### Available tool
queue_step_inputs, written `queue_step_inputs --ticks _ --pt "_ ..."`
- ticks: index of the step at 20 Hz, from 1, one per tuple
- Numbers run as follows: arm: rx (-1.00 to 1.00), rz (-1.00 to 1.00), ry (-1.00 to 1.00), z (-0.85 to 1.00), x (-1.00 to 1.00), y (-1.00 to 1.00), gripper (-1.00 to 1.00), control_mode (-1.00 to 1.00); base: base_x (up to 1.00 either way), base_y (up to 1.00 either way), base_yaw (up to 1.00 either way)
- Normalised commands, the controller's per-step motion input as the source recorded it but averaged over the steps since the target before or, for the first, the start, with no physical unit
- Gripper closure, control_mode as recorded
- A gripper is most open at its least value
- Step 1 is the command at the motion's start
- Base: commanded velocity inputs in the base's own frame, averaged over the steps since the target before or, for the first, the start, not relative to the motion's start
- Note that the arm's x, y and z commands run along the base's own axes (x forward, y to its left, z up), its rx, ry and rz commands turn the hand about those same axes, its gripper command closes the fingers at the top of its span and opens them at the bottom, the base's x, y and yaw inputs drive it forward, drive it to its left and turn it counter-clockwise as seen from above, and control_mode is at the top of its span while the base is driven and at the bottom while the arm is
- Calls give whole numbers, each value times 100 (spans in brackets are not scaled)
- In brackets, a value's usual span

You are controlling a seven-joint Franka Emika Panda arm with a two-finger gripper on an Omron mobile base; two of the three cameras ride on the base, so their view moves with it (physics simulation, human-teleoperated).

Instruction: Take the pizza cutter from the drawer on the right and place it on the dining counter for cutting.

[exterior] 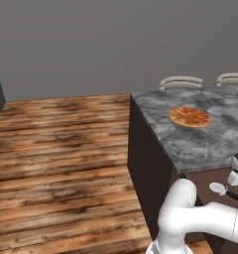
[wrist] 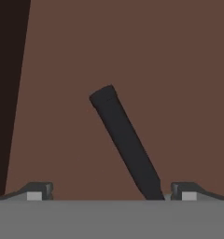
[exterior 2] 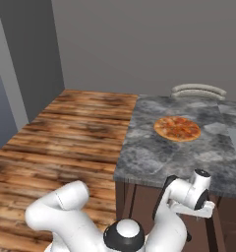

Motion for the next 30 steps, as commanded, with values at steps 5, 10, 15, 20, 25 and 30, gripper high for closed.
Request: queue_step_inputs --ticks 5,10,15,20,25,30 --pt "0 4 0 -9 -35 4 -100 -100 0 0 0" --pt "0 5 0 -11 -51 0 -100 -100 0 0 0" --pt "0 6 -7 -3 -26 3 -100 -100 0 0 0" --pt "0 8 -16 0 -32 10 -100 -100 0 0 0" --pt "0 8 -3 0 -45 10 -100 -100 0 0 0" --pt "0 6 0 0 -8 1 -100 -100 0 0 0"
